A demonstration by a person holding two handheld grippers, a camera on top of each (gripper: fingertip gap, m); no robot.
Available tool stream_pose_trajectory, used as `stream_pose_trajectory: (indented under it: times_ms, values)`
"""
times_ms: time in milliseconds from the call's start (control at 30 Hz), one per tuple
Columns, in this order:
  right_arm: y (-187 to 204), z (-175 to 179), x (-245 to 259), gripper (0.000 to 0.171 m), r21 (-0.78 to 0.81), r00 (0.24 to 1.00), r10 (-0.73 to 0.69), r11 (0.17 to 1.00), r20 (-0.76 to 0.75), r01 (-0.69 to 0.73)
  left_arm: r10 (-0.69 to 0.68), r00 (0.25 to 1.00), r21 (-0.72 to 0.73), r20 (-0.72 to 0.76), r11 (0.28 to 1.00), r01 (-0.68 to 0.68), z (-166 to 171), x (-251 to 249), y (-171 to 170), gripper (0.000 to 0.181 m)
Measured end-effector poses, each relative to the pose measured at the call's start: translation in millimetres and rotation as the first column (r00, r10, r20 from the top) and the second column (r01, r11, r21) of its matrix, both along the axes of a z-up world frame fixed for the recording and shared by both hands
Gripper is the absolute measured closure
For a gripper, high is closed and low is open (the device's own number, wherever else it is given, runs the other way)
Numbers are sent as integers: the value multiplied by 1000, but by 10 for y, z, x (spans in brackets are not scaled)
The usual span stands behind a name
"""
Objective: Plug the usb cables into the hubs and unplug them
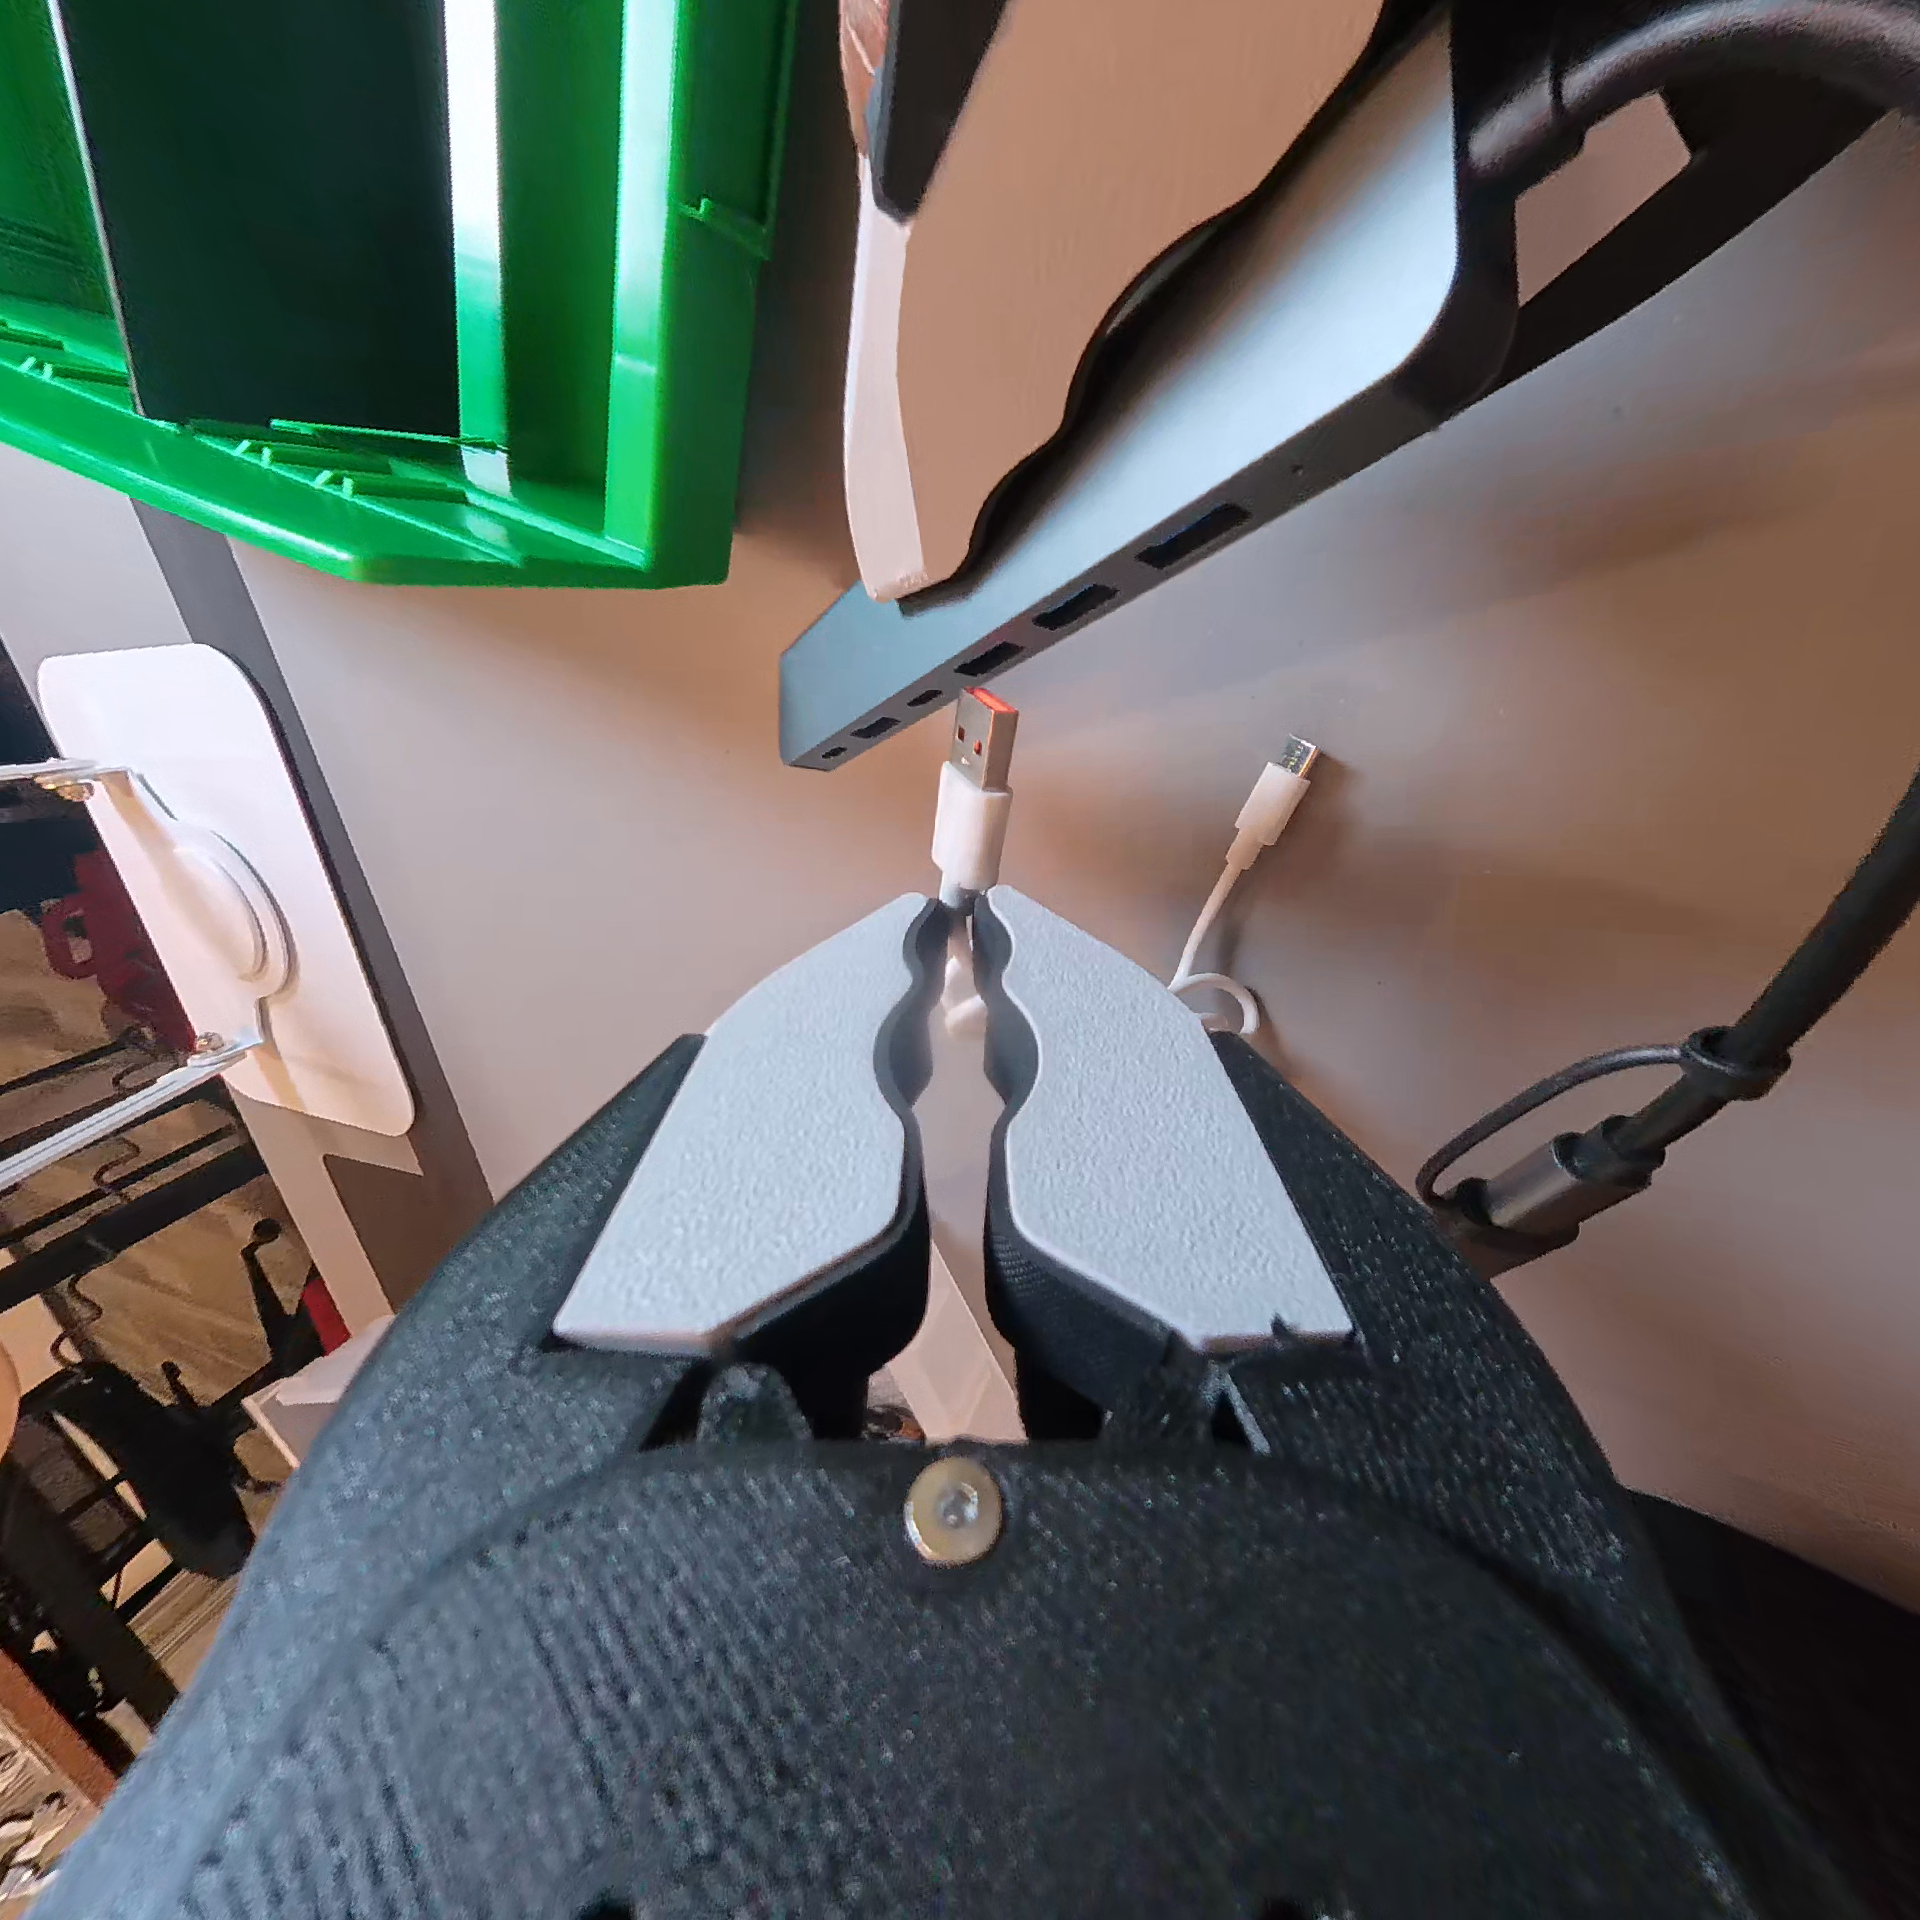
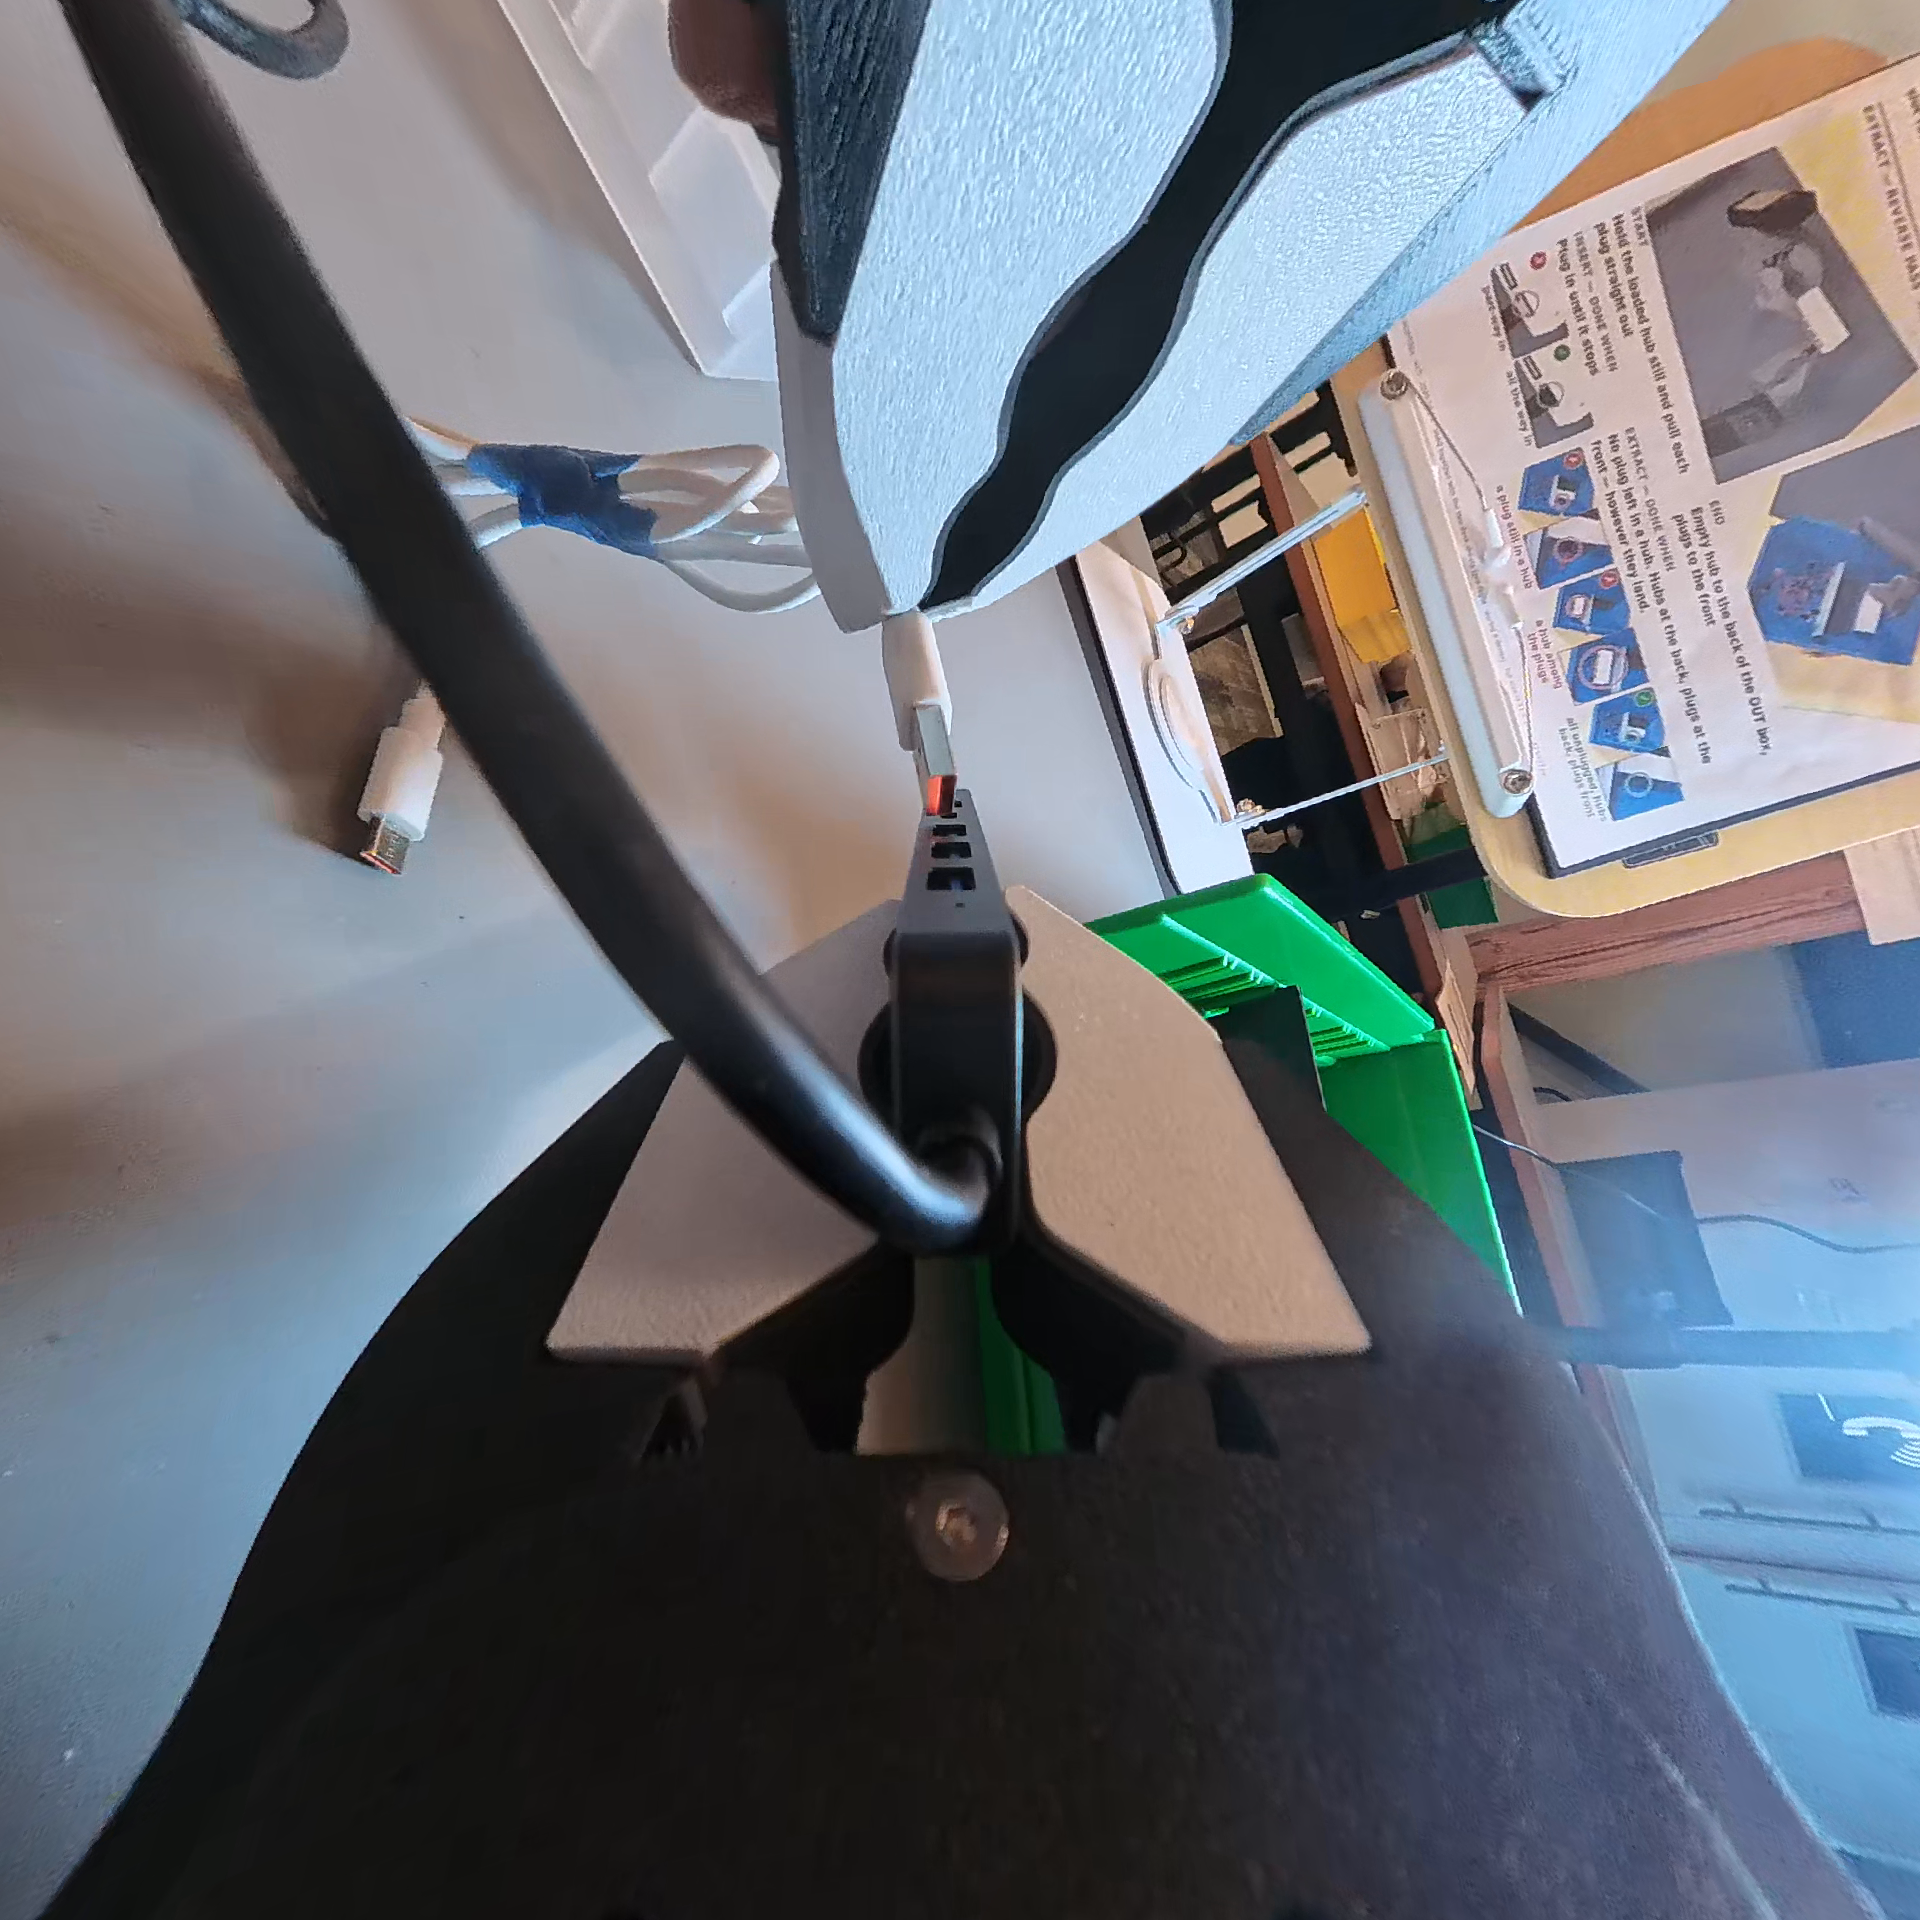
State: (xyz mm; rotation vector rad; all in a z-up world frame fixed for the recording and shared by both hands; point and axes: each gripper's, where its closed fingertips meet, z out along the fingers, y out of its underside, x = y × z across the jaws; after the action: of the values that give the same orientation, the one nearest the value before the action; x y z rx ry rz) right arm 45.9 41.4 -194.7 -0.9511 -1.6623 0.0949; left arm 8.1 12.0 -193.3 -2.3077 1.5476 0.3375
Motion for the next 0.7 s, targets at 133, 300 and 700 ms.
stream_pose_trajectory:
  times_ms: [133,300,700]
  values:
    - [24,-16,-7,160,26,1000,-21,999,16,21,15,999,17,-45,1000,-14,-6,8,22,176]
    - [100,-37,6,160,111,995,-86,991,53,80,24,992,39,-124,999,-19,-36,20,65,176]
    - [217,-127,17,160,271,976,-169,954,135,128,17,986,18,-168,1000,-14,-140,56,102,176]
